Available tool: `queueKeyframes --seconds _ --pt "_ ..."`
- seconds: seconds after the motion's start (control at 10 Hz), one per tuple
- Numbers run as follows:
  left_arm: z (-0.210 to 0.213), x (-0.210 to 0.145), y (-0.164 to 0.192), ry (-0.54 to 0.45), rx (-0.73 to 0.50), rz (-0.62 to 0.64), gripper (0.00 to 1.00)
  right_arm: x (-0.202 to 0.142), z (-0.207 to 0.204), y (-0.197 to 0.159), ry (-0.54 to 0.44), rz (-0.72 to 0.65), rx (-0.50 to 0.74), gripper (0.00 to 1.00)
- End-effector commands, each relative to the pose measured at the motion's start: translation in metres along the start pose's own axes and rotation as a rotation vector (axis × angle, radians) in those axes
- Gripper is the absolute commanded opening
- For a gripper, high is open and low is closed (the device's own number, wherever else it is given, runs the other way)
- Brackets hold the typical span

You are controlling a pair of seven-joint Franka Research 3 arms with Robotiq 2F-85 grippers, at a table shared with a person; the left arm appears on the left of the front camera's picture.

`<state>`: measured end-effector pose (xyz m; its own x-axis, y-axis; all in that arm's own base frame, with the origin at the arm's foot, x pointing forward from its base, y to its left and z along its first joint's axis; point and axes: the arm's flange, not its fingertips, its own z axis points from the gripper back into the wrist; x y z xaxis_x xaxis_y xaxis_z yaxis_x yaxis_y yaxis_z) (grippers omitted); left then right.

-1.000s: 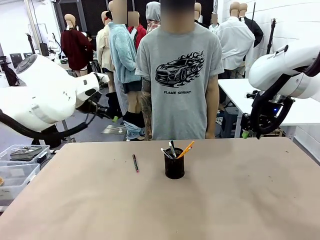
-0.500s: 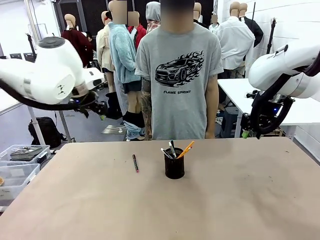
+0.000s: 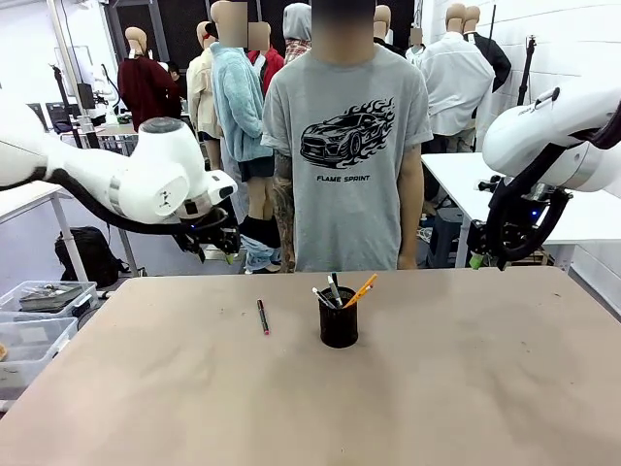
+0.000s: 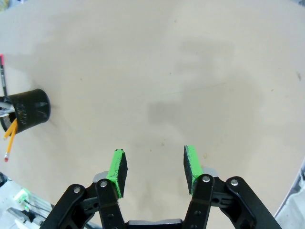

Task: Place the pens into the pen holder.
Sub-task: Pick up a writing instrument from the table and place it into the Pen holder.

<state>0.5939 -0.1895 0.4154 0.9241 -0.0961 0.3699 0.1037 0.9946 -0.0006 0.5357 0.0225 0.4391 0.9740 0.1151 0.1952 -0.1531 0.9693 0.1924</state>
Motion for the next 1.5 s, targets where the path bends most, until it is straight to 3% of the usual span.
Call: queueKeyframes --seconds 0.0,0.5,1.4 --pt "-0.014 0.019 0.005 0.006 -0.068 0.024 0.71 0.001 -0.001 -0.001 -0.003 0.008 0.022 0.61" --pt "-0.089 0.010 -0.041 0.146 -0.121 -0.065 0.71 0.001 -0.001 -0.001 -0.003 0.008 0.022 0.61" --pt "-0.123 0.001 -0.056 0.263 -0.110 -0.091 0.71 0.001 -0.001 -0.001 -0.003 0.008 0.022 0.61"
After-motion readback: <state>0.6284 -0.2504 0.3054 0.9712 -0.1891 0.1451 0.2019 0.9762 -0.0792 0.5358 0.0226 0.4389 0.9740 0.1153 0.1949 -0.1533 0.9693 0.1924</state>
